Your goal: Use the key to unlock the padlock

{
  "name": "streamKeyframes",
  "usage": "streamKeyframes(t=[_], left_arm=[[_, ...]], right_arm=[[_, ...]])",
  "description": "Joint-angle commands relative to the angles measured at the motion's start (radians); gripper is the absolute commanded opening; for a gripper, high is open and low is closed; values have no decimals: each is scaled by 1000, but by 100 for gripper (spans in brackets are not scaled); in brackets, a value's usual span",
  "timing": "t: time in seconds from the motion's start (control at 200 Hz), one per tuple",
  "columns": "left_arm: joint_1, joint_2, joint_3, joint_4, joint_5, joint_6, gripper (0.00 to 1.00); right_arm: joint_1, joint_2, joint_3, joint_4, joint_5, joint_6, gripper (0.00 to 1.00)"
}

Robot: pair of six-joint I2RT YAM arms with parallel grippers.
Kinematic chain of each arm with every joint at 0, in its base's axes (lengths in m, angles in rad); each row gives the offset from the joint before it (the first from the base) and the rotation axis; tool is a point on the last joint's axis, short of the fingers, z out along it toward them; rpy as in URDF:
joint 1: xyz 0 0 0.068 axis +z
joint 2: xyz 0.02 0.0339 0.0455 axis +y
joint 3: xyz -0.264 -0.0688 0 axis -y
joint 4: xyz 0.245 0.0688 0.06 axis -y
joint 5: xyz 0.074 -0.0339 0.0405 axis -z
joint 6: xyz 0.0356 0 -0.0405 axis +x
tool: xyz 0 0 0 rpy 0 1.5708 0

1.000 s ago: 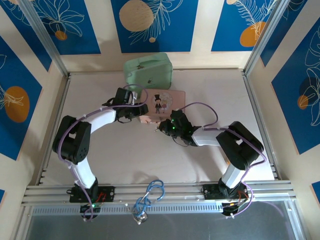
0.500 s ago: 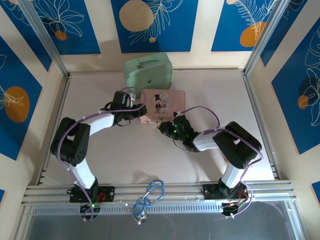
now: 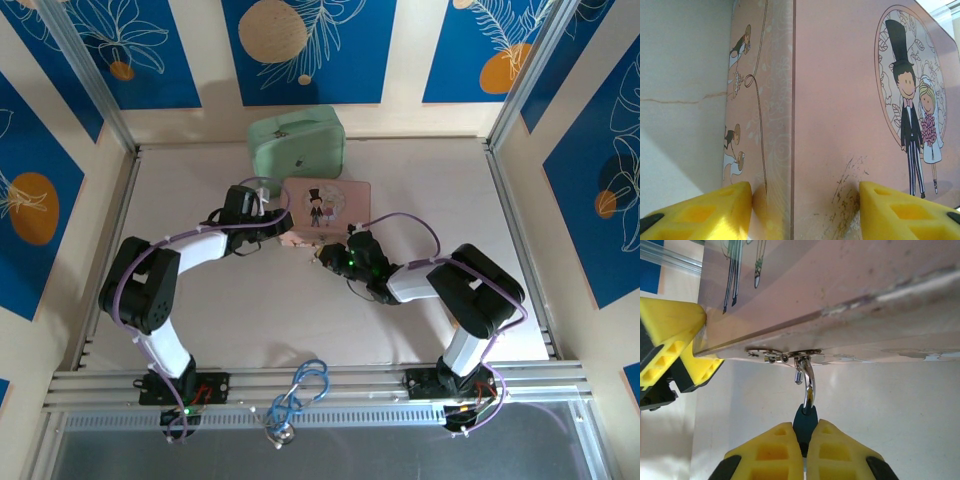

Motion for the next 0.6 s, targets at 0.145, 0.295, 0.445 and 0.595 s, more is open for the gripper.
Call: streamKeyframes(t=[0.145,0.295,0.445,0.595], left_arm=[[1,35,-117,-118,11,-31,54],[-4,37,-174,-61,50,-63,52],[-5,-11,-201,-60,57,-62,52],[-6,-42,-220,-75,57,-62,52]], right_arm=[[10,50,-156,-285,117,353,0],[-10,8,-20,-701,165,313,0],[12,-34,-102,-463,171,268,0],[14,-50,-139,-267,162,203,0]])
